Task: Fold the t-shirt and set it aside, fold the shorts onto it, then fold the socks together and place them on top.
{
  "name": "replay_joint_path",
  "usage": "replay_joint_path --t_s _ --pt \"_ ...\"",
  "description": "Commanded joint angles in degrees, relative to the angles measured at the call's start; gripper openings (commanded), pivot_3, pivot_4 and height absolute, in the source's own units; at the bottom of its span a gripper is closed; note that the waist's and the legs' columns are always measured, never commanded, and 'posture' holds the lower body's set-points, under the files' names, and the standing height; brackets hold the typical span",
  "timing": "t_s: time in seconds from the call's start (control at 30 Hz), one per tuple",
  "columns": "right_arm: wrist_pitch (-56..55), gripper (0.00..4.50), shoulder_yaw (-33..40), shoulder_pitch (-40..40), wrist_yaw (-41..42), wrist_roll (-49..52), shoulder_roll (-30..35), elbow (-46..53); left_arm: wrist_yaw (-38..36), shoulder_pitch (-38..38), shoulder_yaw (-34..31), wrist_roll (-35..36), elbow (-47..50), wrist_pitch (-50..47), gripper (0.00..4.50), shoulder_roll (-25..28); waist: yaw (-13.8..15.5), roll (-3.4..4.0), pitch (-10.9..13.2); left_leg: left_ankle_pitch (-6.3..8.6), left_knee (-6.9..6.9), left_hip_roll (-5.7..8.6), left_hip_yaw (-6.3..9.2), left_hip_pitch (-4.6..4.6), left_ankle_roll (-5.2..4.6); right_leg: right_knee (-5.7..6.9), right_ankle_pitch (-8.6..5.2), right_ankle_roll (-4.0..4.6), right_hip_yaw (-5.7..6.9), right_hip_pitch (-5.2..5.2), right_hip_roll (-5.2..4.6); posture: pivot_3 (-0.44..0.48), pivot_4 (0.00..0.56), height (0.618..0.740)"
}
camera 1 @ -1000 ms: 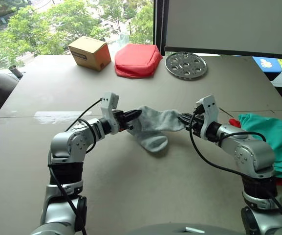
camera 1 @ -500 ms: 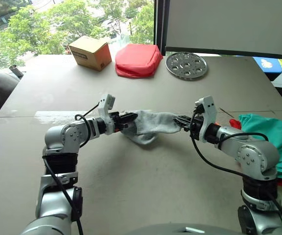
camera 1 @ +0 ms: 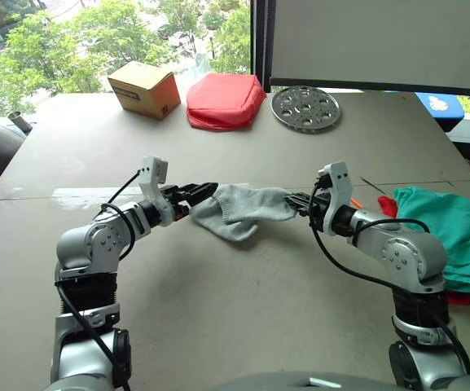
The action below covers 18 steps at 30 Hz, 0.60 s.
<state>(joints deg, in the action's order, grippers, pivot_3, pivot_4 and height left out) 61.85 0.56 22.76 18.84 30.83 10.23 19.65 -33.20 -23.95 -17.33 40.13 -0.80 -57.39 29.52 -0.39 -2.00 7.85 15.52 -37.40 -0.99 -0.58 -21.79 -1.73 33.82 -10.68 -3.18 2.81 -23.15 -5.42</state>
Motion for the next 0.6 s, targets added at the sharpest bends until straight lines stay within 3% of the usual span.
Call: replay_joint_path --t_s 0.03,0.13,0.27,0.47,0.6 --pt "-1.7 0.00 -0.2 1.3 0.4 0.6 -0.2 0.5 -1.0 1.4 -1.4 4.5 5.7 -3.3 4.42 0.6 0.0 0.01 0.0 0.00 0.00 0.00 0.02 0.00 0.00 0.01 0.00 0.00 0.00 0.00 0.00 0.000 0.150 0.739" --pt "-1.9 0.00 -0.4 1.3 0.5 0.4 -0.1 0.2 0.1 2.3 0.3 4.7 7.9 -3.1 4.42 -1.3 0.0 0.04 0.0 0.00 0.00 0.00 0.03 0.01 0.00 0.01 0.00 -0.01 0.00 0.00 0.00 0.000 0.150 0.739" --pt "-2.1 0.00 -0.6 1.1 0.3 0.4 0.0 0.2 3.6 -0.1 5.1 -2.7 3.8 2.9 4.42 -3.3 0.1 0.00 0.0 0.00 0.00 0.02 0.04 0.00 0.00 0.00 -0.01 0.02 -0.02 0.01 0.01 0.000 0.150 0.739" --pt "-2.1 0.00 -1.1 0.7 0.1 0.3 0.1 0.7 1.3 -1.3 7.7 -5.4 0.7 7.9 4.42 -4.0 -0.1 0.01 0.0 0.00 0.01 0.03 0.03 0.00 0.00 0.00 -0.01 0.02 -0.07 0.00 0.06 0.000 0.150 0.739" --pt "-2.0 0.00 -1.1 0.6 -0.1 0.4 0.1 0.9 0.5 -1.4 7.3 -4.8 1.0 8.5 3.25 -4.0 0.0 0.00 0.0 0.00 0.00 0.03 0.03 0.00 0.00 0.00 -0.01 0.03 -0.10 0.00 0.05 0.000 0.150 0.739"
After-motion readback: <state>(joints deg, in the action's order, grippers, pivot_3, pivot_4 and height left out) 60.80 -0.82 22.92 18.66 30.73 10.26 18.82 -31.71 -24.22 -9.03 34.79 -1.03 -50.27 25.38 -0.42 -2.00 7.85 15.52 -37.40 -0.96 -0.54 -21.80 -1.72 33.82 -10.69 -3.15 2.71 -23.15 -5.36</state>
